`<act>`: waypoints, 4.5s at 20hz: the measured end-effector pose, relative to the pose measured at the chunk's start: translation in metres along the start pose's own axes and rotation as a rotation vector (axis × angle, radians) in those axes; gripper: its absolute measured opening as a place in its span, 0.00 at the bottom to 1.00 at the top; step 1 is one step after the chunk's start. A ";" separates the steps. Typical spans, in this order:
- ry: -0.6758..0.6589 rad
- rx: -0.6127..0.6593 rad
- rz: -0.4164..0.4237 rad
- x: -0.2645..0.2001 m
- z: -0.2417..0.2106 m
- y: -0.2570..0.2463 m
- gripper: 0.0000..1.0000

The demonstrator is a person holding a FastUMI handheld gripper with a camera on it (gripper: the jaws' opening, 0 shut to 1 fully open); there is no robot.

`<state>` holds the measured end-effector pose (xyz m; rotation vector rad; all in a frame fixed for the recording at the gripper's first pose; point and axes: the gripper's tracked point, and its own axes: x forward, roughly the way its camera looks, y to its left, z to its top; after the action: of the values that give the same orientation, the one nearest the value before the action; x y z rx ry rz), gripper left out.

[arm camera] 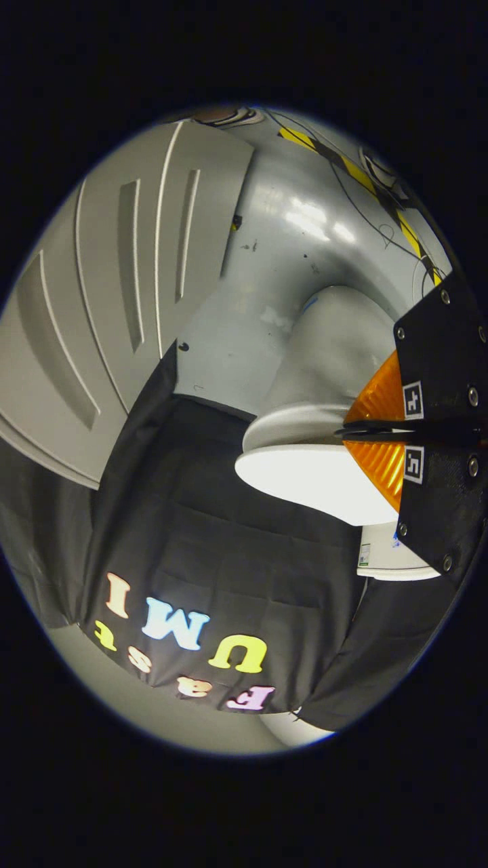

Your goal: Open the toilet lid.

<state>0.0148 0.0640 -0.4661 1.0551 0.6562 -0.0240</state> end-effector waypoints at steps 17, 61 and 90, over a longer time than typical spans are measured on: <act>-0.102 -0.220 -0.005 -0.049 0.016 0.110 0.00; -0.269 -1.055 0.048 -0.106 -0.089 0.395 0.00; -0.295 -1.278 0.175 -0.079 -0.260 0.514 0.00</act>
<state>-0.0104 0.5149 -0.1006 -0.1395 0.1963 0.3466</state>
